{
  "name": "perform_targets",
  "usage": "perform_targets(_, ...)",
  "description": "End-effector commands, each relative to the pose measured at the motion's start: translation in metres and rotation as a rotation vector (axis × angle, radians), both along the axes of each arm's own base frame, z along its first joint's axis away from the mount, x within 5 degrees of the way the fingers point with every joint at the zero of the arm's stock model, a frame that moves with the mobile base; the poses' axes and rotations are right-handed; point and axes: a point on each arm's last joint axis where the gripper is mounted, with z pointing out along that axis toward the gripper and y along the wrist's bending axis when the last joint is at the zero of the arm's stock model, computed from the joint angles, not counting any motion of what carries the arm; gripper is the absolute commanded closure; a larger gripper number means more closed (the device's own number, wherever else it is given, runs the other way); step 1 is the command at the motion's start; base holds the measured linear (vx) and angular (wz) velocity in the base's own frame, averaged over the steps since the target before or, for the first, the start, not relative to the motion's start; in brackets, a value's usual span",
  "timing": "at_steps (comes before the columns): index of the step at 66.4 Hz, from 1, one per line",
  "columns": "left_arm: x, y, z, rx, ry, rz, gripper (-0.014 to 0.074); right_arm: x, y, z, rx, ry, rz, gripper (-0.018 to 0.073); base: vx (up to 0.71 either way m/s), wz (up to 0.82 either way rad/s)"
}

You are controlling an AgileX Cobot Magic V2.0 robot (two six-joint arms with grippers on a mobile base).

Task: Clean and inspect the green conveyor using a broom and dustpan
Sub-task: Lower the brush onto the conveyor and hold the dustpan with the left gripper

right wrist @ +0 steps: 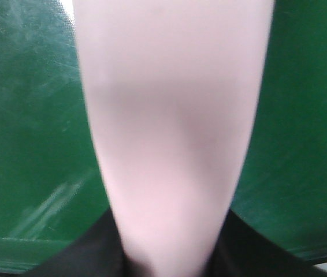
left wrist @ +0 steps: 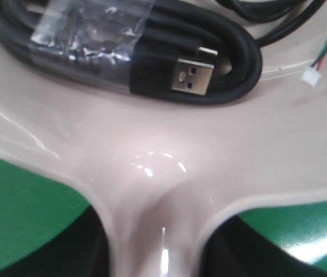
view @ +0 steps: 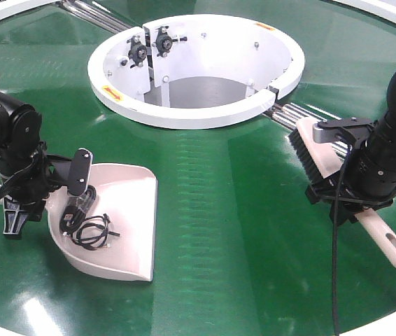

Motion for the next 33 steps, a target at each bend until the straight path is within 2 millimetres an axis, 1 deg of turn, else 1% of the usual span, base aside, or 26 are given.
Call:
perform_targets(1, 0.0043, -0.0029, 0.0237, -0.029, -0.116, -0.004, 0.0603, -0.0028, -0.0009, 0.0219, 0.014, -0.077, 0.003, 0.0561, 0.0, 0.0)
perform_targets(33, 0.0048, -0.0038, 0.0233, -0.039, -0.119, -0.002, 0.0596, -0.0028, -0.0014, 0.0219, 0.009, -0.077, 0.008, 0.0561, 0.0, 0.0)
